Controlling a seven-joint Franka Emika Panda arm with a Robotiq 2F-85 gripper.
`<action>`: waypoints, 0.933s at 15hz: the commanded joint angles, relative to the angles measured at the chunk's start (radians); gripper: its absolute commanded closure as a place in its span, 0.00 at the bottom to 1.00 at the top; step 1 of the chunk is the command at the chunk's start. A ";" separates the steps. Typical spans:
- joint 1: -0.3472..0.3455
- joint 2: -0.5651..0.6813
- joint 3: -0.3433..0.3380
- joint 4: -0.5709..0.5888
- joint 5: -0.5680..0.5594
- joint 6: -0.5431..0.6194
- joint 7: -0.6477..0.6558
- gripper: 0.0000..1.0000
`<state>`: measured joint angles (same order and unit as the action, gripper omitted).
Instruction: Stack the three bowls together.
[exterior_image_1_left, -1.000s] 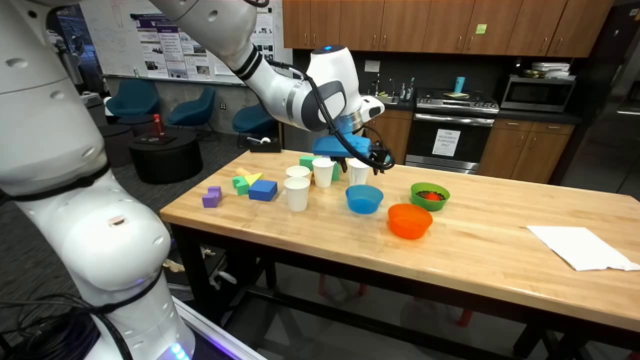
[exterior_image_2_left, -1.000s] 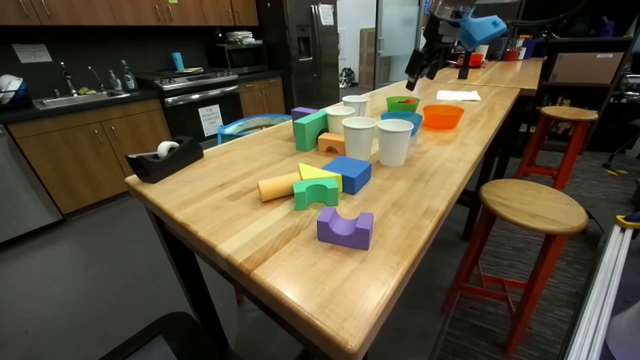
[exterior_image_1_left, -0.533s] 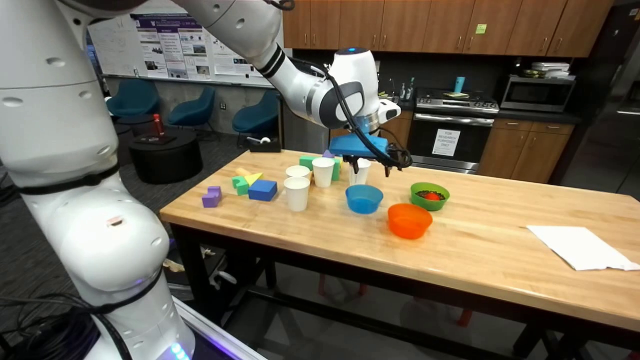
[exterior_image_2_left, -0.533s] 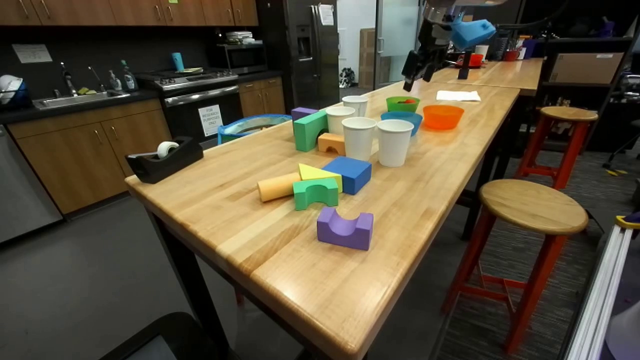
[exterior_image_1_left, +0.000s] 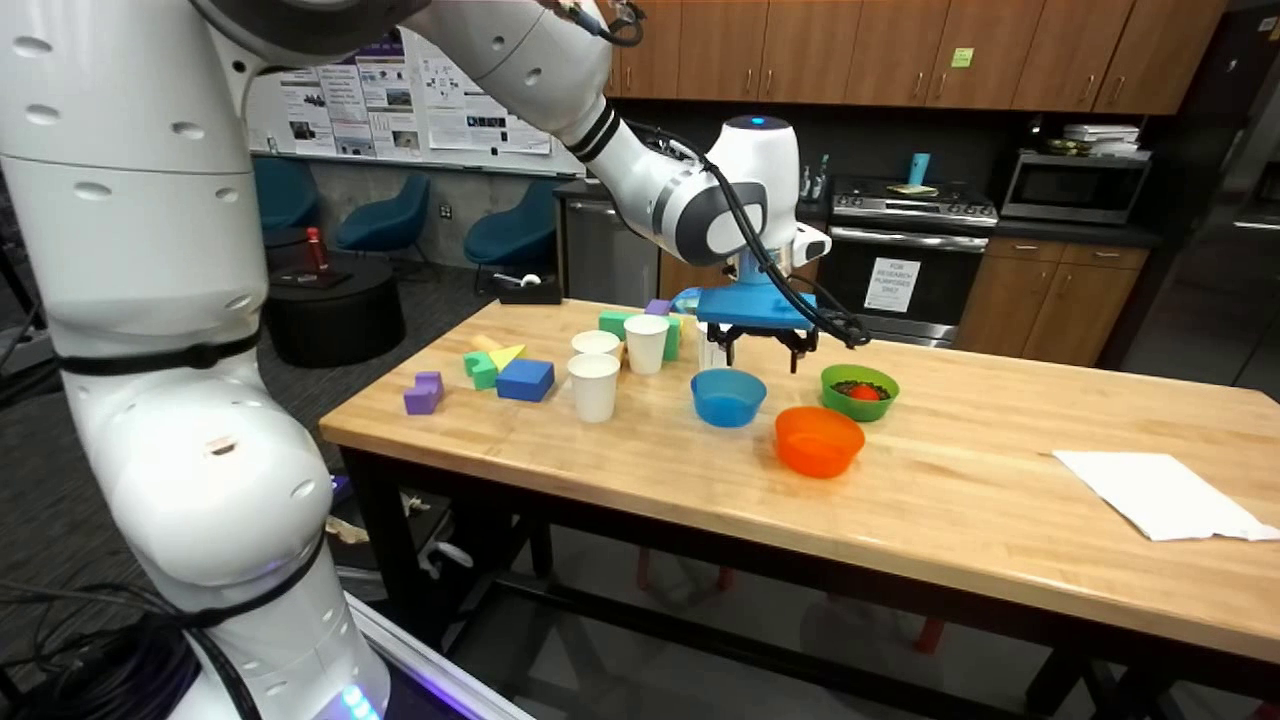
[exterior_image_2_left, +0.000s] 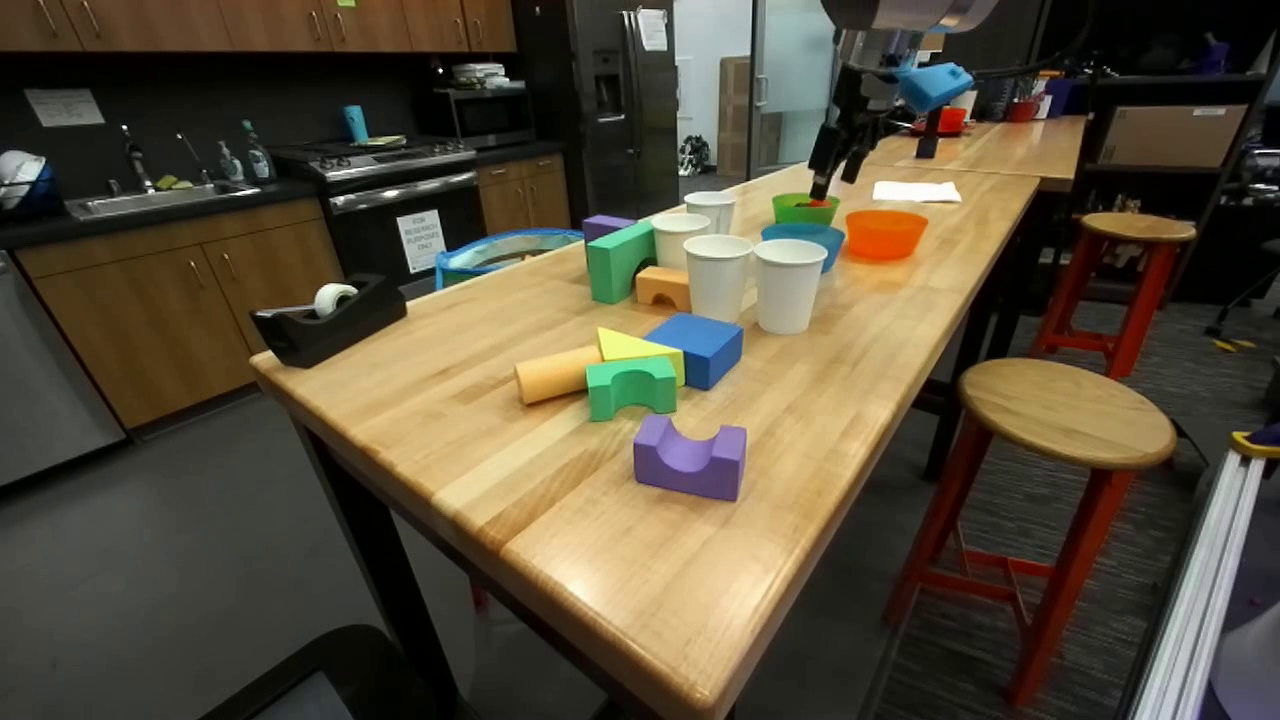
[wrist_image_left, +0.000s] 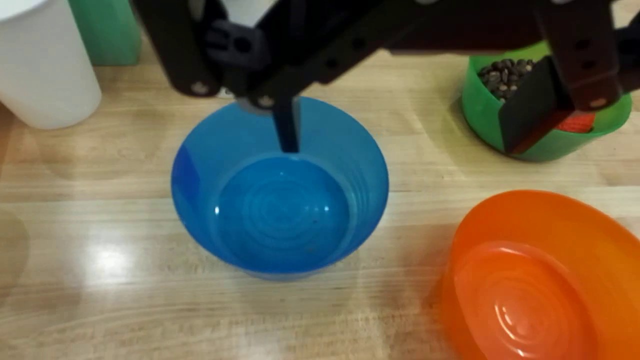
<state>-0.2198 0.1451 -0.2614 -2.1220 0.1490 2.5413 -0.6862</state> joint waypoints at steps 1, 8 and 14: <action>-0.062 0.074 0.035 0.076 0.025 -0.041 -0.036 0.00; -0.131 0.133 0.050 0.126 0.016 -0.030 0.023 0.00; -0.178 0.150 0.071 0.152 0.070 -0.075 0.018 0.00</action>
<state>-0.3671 0.2797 -0.2190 -2.0005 0.1836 2.5049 -0.6609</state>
